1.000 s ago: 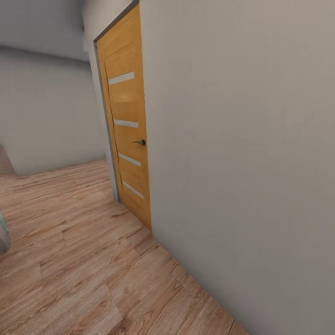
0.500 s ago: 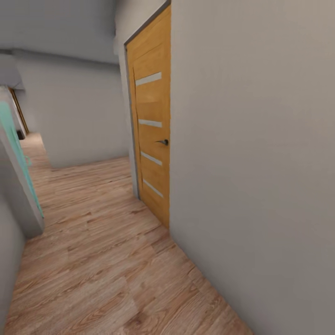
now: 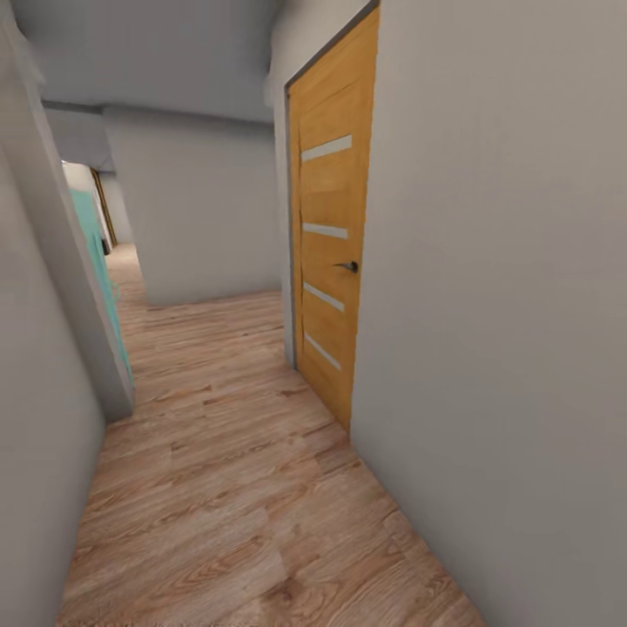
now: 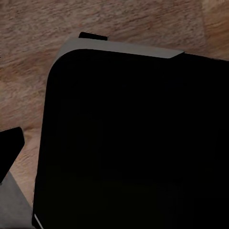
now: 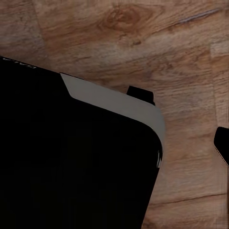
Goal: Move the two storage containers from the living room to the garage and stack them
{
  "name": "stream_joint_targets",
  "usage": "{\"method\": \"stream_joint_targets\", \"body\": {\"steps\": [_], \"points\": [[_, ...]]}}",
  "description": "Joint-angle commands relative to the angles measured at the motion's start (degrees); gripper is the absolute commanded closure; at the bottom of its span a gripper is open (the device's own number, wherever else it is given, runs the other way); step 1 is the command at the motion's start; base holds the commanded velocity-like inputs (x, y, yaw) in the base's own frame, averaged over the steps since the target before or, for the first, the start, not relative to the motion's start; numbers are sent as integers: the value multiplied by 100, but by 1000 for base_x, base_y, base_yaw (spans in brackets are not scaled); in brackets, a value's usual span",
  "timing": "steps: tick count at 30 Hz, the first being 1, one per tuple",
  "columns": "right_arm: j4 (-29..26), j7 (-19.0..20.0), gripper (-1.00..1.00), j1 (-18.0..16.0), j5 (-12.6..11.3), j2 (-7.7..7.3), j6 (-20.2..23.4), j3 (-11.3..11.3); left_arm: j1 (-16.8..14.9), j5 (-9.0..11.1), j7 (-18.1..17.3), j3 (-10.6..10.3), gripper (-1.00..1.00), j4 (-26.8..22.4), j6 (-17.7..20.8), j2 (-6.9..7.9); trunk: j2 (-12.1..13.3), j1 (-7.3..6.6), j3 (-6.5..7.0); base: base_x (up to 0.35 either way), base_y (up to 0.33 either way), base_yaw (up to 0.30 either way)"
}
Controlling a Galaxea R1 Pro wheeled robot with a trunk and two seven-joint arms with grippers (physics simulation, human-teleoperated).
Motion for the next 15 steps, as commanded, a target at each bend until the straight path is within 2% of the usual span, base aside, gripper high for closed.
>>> {"method": "stream_joint_targets", "body": {"steps": [1,15], "points": [[18,21,-100,-8,-9,-2,-37,12,-1,30,3,17,-100,1,-14,-2,-3,0,-5,0,0,300],[18,21,-100,-8,-9,2,-37,12,-1,30,3,13,-100,1,-15,5,-3,0,-5,0,0,300]]}}
